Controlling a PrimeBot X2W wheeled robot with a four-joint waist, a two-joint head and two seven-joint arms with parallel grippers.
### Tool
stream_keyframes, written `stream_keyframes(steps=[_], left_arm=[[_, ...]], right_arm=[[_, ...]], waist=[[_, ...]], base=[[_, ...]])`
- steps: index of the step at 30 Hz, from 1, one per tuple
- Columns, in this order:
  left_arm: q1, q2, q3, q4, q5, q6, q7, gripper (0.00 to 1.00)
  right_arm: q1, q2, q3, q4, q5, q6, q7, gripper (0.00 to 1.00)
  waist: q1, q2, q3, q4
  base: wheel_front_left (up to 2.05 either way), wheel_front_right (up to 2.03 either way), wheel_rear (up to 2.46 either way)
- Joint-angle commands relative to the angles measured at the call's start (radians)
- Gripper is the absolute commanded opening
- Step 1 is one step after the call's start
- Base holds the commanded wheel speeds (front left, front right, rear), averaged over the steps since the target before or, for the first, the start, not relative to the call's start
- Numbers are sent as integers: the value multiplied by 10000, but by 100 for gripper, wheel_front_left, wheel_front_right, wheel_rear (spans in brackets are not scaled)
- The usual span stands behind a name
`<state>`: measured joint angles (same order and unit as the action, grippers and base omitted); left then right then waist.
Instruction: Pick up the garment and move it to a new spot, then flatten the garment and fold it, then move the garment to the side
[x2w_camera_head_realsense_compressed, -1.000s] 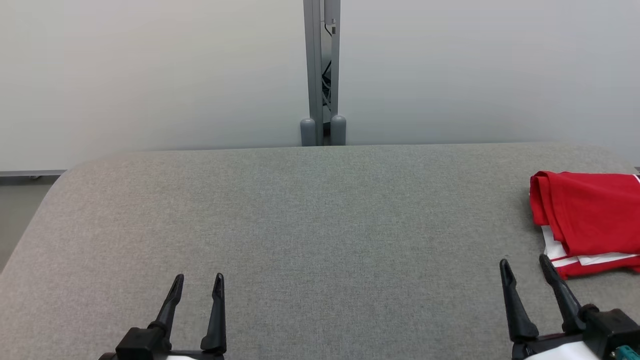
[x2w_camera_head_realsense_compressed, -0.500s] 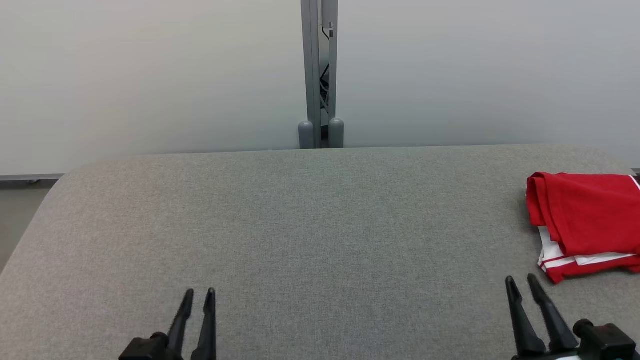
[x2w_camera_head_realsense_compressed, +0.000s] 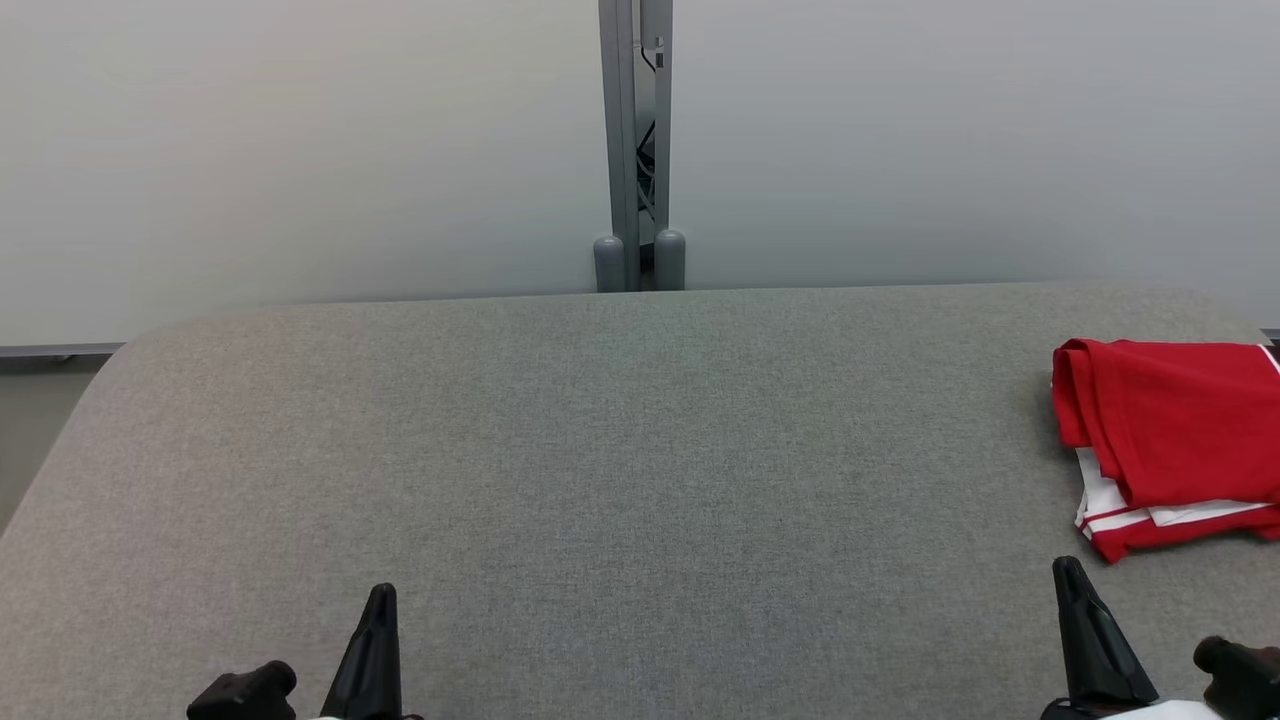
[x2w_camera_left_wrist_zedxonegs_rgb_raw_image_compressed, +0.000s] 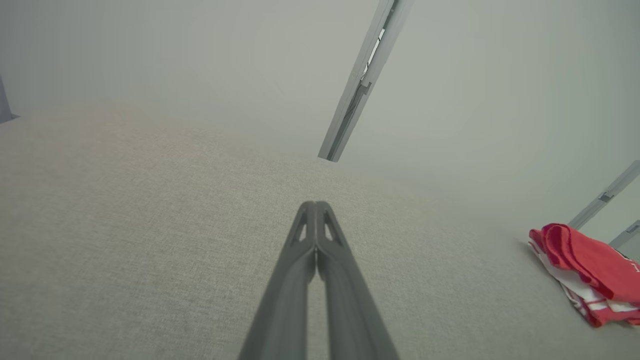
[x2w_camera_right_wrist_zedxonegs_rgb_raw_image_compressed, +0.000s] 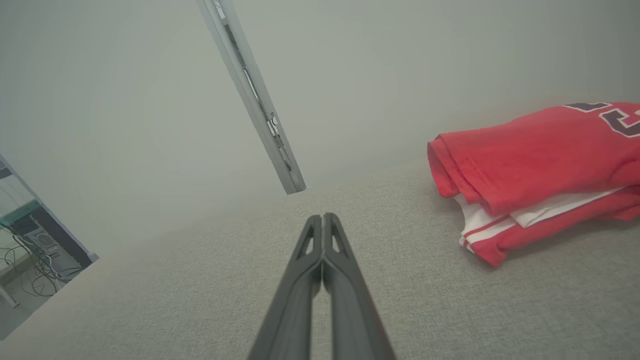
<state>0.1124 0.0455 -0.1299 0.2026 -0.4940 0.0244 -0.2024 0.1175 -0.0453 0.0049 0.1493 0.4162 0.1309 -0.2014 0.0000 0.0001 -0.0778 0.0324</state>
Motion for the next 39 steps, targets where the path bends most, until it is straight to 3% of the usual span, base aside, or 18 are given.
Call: stream_keyframes(steps=[1, 19, 39], left_arm=[[-356, 51, 87, -119, -348, -84, 44, 0], [-840, 94, 416, 12, -3066, -455, 661, 0], [-1236, 121, 715, 98, -5401, -778, 1208, 0]], right_arm=[[-289, -119, -80, -115, 395, 0, 96, 0], [-627, -228, -395, -13, 3361, 0, 823, 0], [-920, -300, -696, 77, 5898, -1, 1489, 0]], waist=[[0, -1, 7, -3], [0, -1, 134, -55], [0, -1, 269, -110]], base=[[0, 0, 0], [0, 0, 0], [0, 0, 0]])
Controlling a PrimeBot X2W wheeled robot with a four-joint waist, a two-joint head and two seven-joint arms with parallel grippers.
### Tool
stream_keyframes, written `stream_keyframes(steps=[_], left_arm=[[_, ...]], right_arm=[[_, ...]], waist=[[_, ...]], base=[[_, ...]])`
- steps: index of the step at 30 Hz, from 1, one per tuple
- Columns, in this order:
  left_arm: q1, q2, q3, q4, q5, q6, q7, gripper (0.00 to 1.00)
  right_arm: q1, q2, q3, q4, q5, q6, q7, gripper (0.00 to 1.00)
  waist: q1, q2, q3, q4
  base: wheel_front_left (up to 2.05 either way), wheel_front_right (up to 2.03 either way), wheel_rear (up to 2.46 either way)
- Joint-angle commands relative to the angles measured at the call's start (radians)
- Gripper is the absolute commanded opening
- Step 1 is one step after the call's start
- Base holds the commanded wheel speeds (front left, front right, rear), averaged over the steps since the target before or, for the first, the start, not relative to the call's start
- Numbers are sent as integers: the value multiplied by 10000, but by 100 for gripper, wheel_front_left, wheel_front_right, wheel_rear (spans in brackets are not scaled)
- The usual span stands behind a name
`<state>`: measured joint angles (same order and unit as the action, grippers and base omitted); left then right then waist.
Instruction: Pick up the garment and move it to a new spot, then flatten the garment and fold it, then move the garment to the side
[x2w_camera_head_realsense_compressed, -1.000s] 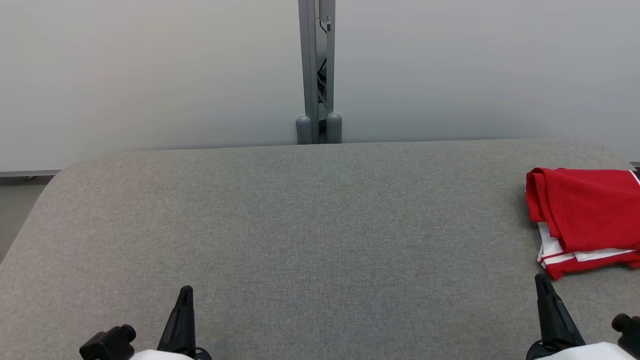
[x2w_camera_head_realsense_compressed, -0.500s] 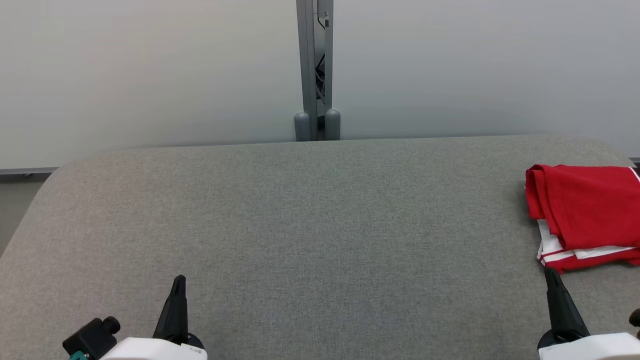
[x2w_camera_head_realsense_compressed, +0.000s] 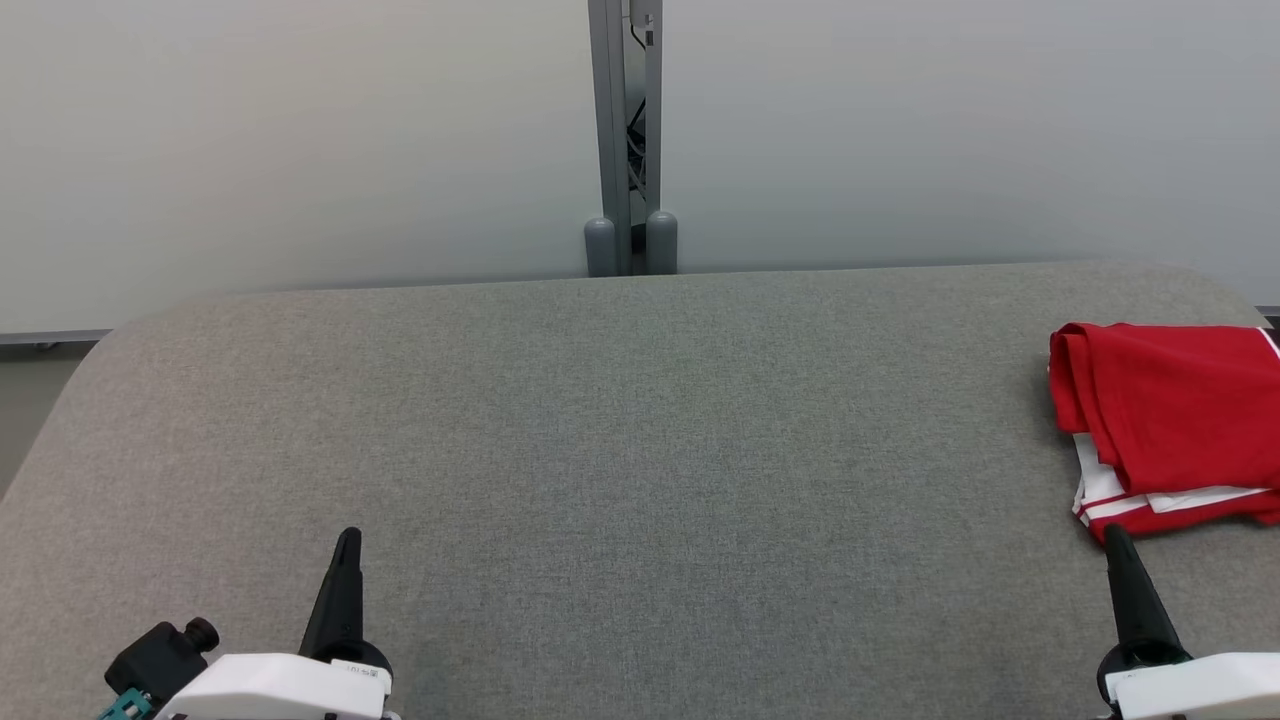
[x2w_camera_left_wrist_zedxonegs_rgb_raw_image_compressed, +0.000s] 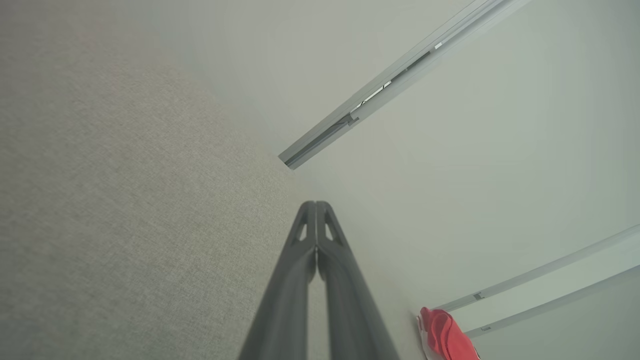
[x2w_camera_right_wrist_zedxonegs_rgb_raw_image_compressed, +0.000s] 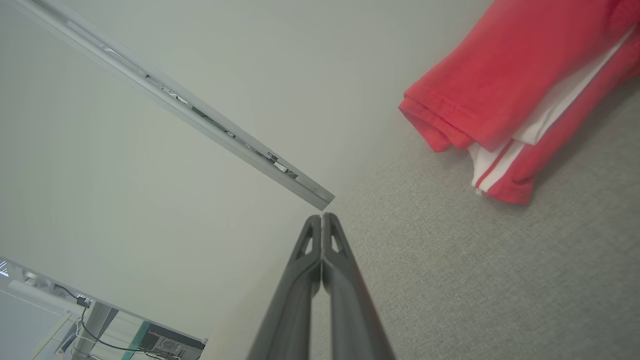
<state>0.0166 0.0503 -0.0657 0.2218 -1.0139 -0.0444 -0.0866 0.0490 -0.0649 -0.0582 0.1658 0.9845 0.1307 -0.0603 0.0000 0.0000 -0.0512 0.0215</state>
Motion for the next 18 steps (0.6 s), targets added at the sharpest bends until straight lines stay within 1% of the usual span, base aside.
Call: stream_keyframes(steps=[1, 5, 18], left_arm=[[-295, 74, 88, -91, -315, -108, 70, 0], [-403, 79, 159, -76, -852, -178, 202, 0], [-607, 85, 335, -33, -2135, -354, 506, 0]], right_arm=[[-252, -107, -81, -84, 334, 1, 109, 0], [-312, -121, -157, -59, 915, 1, 270, 0], [-467, -144, -336, -5, 2300, 1, 634, 0]], waist=[[0, 0, 10, -4], [0, 0, 46, -19], [0, 0, 138, -56]], base=[[0, 0, 0], [0, 0, 0], [0, 0, 0]])
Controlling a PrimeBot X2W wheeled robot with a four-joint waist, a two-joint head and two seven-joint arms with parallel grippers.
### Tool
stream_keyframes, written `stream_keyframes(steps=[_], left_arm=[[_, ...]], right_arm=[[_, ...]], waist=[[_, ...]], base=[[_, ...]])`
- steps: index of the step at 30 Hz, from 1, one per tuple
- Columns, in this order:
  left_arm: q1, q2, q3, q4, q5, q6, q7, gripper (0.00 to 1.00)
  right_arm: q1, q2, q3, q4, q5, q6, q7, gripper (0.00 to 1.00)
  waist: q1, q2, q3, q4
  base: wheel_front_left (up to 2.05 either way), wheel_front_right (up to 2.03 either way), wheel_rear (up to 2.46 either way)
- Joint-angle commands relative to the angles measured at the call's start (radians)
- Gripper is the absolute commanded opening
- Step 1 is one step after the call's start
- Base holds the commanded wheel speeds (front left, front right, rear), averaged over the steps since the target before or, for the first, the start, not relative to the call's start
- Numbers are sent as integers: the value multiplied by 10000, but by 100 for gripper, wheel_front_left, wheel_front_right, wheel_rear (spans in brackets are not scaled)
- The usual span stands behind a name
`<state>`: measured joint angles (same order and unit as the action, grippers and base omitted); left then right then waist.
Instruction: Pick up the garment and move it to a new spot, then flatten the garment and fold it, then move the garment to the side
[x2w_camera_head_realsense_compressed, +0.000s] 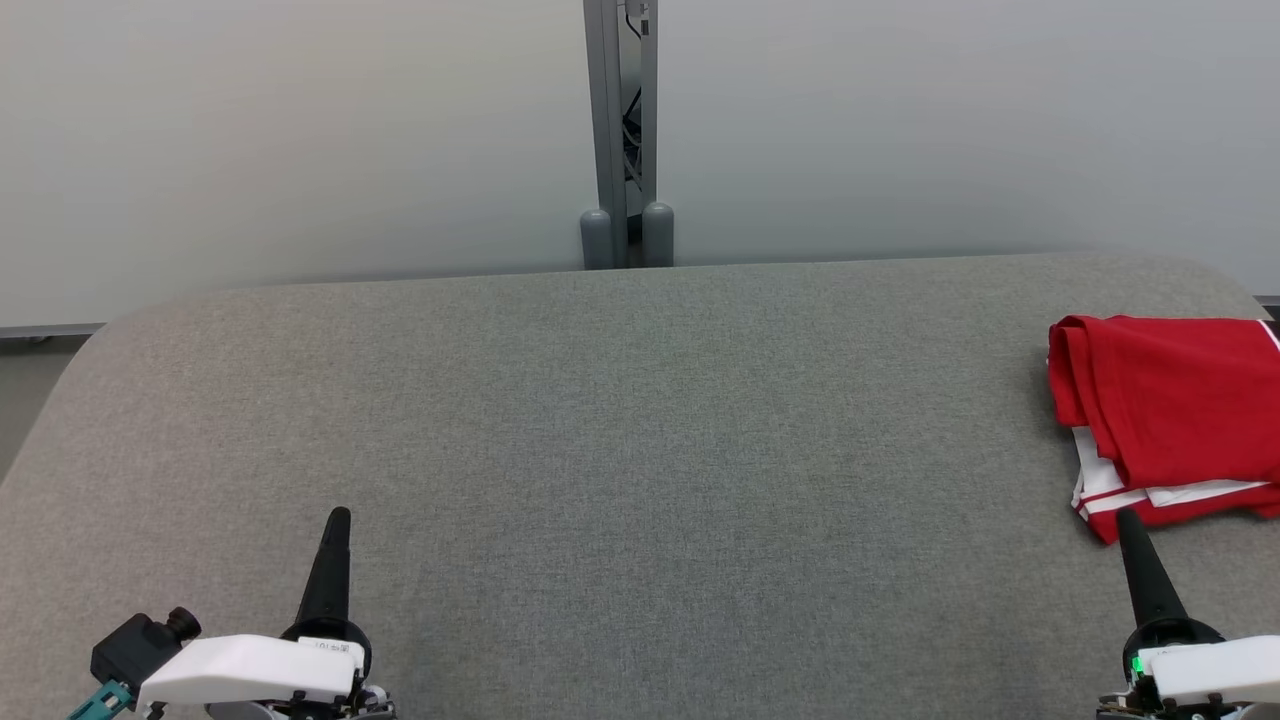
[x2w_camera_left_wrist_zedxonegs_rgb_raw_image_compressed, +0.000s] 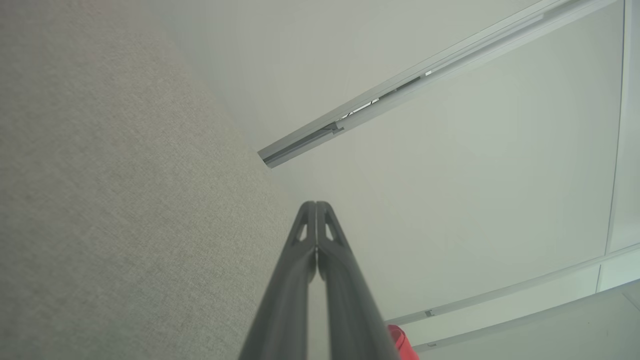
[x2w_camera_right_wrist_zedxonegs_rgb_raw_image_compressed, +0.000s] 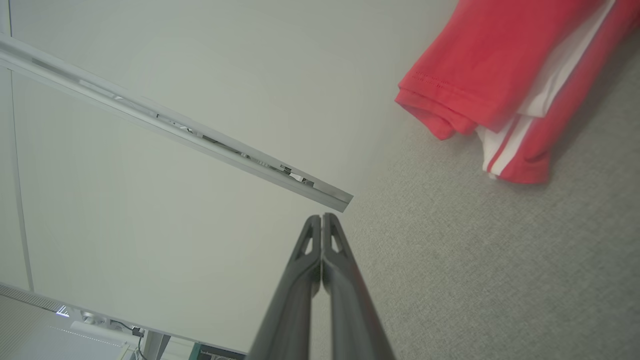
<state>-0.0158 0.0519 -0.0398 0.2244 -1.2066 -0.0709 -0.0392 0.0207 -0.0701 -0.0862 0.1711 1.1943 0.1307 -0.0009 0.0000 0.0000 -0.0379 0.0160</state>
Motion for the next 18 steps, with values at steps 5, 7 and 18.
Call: stream_keyframes(steps=[5, 7, 18], left_arm=[[-351, 72, 137, -43, -655, -145, 151, 0], [-393, 73, 163, -39, -842, -176, 194, 0], [-519, 74, 277, -5, -1659, -294, 394, 0]], right_arm=[[-244, -99, -128, -38, 693, 1, 191, 0], [-256, -101, -155, -28, 887, 1, 235, 0], [-358, -112, -279, 10, 1790, 1, 495, 0]], waist=[[0, 0, 40, -17], [0, 0, 55, -22], [0, 0, 125, -51]], base=[[0, 0, 0], [0, 0, 0], [0, 0, 0]])
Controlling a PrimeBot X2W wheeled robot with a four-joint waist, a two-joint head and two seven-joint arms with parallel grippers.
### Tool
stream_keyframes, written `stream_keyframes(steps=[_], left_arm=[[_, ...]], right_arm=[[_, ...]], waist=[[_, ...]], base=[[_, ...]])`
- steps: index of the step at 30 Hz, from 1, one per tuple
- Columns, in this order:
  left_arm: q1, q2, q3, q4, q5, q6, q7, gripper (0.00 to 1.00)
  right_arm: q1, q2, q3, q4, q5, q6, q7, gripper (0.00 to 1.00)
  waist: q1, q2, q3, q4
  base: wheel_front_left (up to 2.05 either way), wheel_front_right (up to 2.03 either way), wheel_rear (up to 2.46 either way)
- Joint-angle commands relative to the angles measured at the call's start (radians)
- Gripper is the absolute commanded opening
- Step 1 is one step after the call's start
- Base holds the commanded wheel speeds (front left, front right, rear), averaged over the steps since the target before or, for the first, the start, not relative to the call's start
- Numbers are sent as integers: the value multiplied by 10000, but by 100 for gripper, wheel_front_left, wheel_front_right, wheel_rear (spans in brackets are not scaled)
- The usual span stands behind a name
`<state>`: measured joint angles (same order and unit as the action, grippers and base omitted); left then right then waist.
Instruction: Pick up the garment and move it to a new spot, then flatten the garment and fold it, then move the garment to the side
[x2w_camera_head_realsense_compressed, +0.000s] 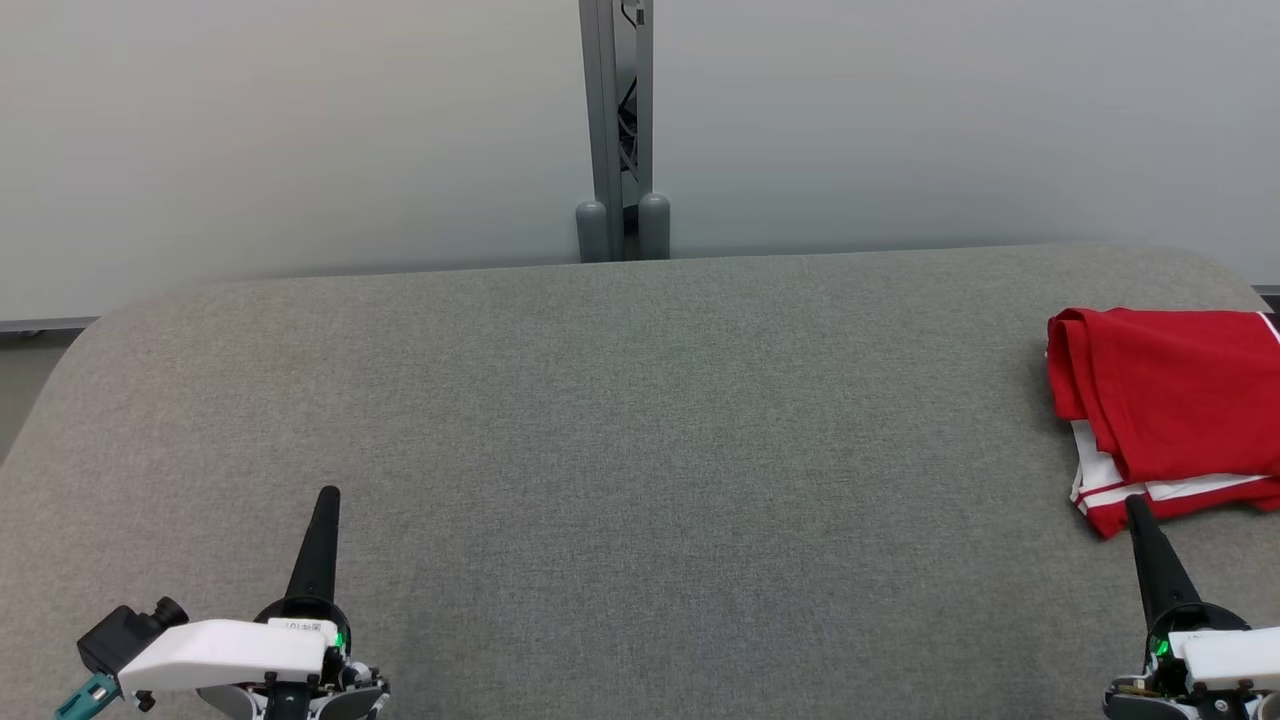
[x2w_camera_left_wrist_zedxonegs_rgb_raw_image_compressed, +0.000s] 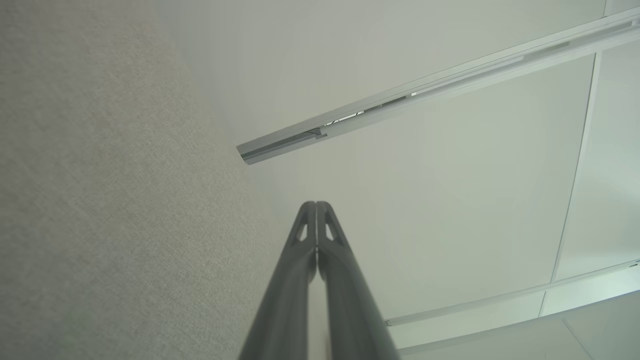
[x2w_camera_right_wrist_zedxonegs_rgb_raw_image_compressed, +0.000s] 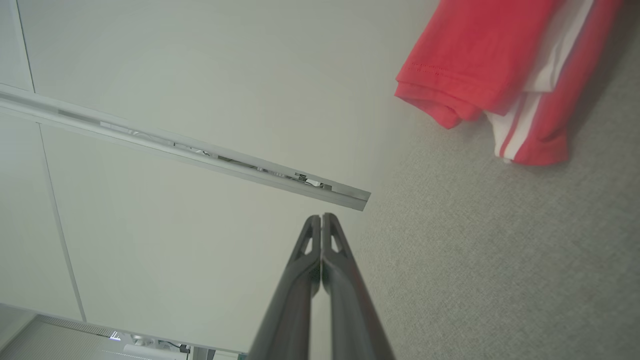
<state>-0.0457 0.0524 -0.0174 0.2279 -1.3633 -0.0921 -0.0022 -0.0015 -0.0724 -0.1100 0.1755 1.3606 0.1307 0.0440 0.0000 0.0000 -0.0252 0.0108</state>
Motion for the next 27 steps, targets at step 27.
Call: stream_keyframes(steps=[27], left_arm=[[-546, 68, 333, 42, -2036, -336, 517, 0]], right_arm=[[-382, -95, -361, 67, 2195, 1, 666, 0]], waist=[[0, 0, 190, -78]], base=[[0, 0, 0]])
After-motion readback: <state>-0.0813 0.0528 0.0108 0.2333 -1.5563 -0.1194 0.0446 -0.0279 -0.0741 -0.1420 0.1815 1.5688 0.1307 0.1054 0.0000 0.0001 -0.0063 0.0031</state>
